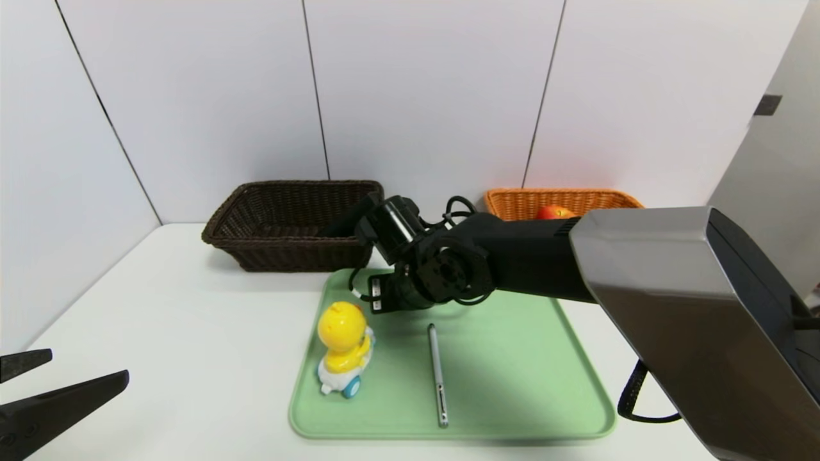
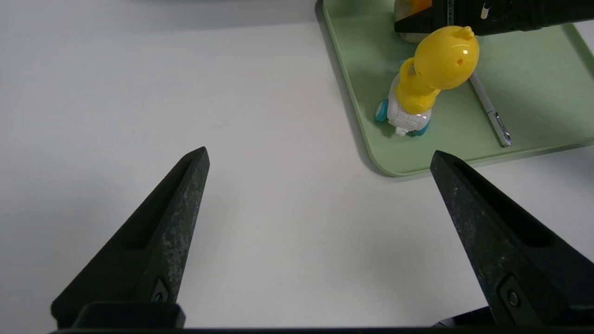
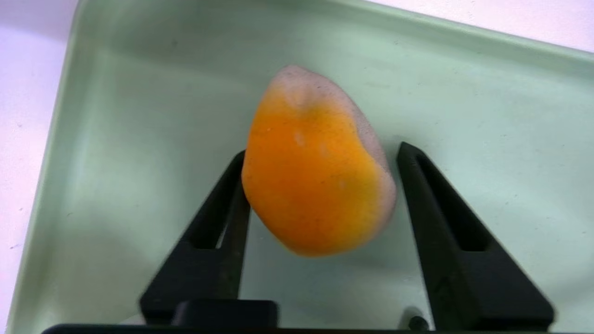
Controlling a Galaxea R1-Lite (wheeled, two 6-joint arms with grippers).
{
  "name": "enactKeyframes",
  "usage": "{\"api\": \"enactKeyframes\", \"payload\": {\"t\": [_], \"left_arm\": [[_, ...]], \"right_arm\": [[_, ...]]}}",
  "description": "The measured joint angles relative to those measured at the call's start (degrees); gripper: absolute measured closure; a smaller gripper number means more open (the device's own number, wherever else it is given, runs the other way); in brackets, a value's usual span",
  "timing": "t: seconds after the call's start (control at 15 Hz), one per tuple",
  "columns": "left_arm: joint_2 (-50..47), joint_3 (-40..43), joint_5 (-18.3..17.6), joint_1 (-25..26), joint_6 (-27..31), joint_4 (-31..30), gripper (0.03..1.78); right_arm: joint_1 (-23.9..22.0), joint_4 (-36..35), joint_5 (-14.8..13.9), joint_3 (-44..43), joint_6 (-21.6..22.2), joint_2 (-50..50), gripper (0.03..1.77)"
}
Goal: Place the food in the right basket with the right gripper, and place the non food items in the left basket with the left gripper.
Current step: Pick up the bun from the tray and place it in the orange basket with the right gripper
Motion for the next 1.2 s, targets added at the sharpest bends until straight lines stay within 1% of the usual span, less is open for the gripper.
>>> {"api": "enactKeyframes", "payload": {"t": [0.13, 0.2, 0.27, 0.6, 0.8, 1.0, 1.2], "left_arm": [[0.1, 0.0, -0.1, 0.0, 0.0, 0.0, 0.12], [0.1, 0.0, -0.1, 0.0, 0.0, 0.0, 0.12], [0.1, 0.0, -0.1, 0.0, 0.0, 0.0, 0.12], [0.2, 0.0, -0.1, 0.0, 0.0, 0.0, 0.12], [0.2, 0.0, -0.1, 0.0, 0.0, 0.0, 0.12], [0.2, 0.1, -0.1, 0.0, 0.0, 0.1, 0.12], [0.2, 0.5, -0.1, 0.0, 0.0, 0.1, 0.12]], "right_arm": [[0.1, 0.0, 0.0, 0.0, 0.0, 0.1, 1.03], [0.0, 0.0, 0.0, 0.0, 0.0, 0.0, 1.25], [-0.2, 0.0, 0.0, 0.0, 0.1, -0.2, 1.67], [-1.9, 0.9, 0.1, 0.1, 0.2, -3.5, 1.68], [-3.9, 1.1, 0.1, 0.1, -0.1, -6.7, 1.68], [-8.7, -0.9, 0.1, 0.1, -0.5, -10.5, 1.68], [-15.1, -2.2, 0.8, 0.0, -0.6, -14.2, 1.68]]}}
